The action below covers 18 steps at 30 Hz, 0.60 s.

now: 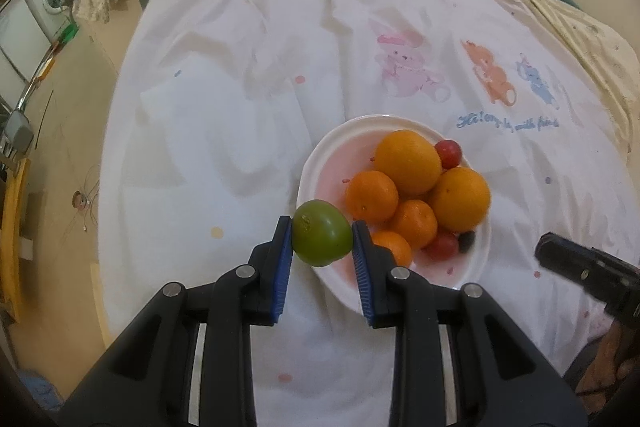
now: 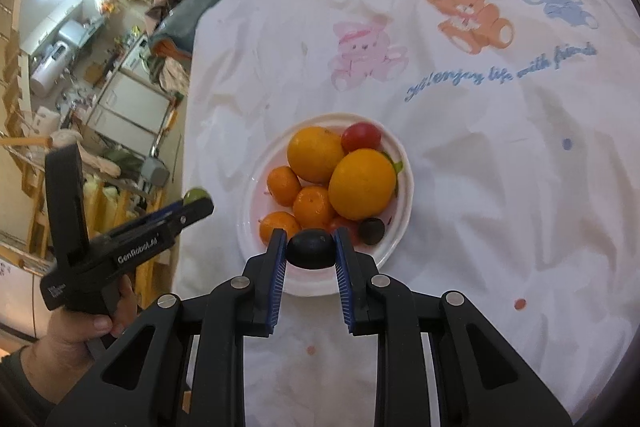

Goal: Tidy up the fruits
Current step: 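Carry the green fruit and the berry over the pink plate with both grippers, then lower the berry and green fruit onto the plate and open both grippers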

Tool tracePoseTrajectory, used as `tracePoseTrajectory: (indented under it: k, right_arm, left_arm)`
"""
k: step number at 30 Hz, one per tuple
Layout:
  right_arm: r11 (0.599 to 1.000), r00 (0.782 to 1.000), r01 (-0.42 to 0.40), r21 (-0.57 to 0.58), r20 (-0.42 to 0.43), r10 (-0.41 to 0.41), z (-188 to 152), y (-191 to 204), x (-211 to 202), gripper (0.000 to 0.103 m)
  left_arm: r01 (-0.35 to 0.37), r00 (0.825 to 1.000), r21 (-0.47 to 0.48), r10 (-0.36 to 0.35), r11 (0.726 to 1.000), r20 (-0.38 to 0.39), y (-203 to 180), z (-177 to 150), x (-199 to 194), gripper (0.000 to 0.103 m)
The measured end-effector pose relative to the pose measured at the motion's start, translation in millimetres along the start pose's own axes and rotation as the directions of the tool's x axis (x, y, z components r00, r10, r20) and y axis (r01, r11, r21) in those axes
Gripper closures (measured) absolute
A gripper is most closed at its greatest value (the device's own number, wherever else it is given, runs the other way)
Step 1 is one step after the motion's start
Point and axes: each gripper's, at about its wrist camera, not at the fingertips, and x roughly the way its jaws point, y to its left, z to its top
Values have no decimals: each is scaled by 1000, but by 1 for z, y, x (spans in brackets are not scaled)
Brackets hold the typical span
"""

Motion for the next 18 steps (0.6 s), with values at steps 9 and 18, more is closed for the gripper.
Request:
tracePoseTrajectory:
  k: [9,18]
  right_arm:
    - [999,997,24,-23,-79,-25,2,-3,45,78]
    - [997,990,24,-78,-137,-34,-4,12,74,78]
  left_arm:
    - [-15,999,10,15,1000,-34,-4,-2,32,78]
    - [-32,998,-13,31,999,-49,-2,5,48,77]
